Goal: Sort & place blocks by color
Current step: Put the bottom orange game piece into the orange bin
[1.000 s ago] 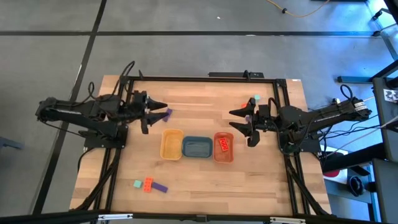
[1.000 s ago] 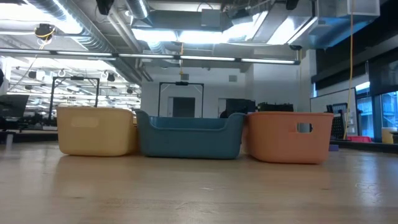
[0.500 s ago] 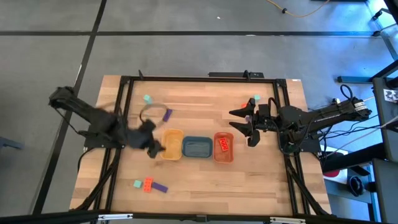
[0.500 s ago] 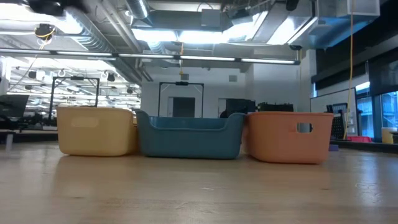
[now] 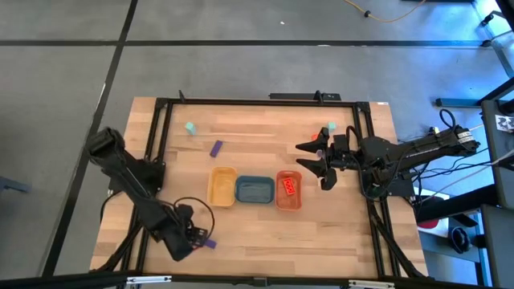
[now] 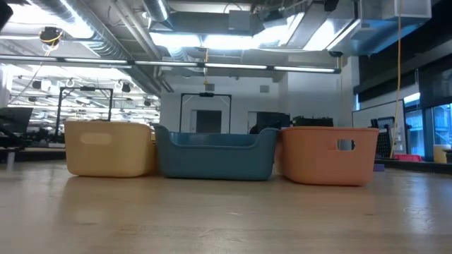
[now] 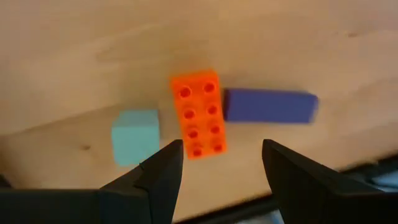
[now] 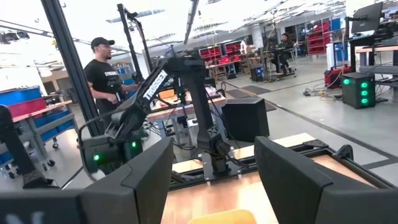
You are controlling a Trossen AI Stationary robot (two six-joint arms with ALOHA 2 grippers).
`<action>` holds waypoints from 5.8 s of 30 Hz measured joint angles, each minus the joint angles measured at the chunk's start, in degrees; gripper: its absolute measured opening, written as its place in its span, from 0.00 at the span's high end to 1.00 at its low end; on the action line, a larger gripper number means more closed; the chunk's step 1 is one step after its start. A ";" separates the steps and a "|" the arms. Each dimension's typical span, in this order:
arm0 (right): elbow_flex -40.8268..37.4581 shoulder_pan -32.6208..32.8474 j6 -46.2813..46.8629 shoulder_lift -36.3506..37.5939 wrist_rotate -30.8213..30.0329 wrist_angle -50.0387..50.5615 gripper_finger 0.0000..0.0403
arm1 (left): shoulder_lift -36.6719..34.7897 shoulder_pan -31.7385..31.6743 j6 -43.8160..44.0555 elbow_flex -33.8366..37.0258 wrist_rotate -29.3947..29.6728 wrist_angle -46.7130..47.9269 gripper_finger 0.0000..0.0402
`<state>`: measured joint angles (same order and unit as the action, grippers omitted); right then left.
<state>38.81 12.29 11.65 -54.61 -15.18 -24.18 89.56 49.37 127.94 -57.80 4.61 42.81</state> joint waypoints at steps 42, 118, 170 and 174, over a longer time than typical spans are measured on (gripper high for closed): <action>0.00 -0.02 -0.17 -0.02 -0.15 0.18 0.43 | 7.78 -2.56 -0.55 -0.02 -0.55 0.83 0.44; 0.00 0.00 -0.17 -0.02 -0.20 0.24 0.43 | 7.78 -2.47 -7.68 0.01 1.87 1.03 0.70; 0.00 -0.01 0.29 0.00 -0.20 -0.46 0.43 | -35.52 -42.60 -107.03 20.28 6.57 -74.58 0.71; 0.00 0.00 0.85 -0.05 -0.20 -0.44 0.43 | -35.52 -42.60 -107.06 20.28 6.58 -74.58 0.71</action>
<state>38.81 12.29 12.50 -54.66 -15.38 -24.62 54.04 6.76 20.88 -37.52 11.18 -31.77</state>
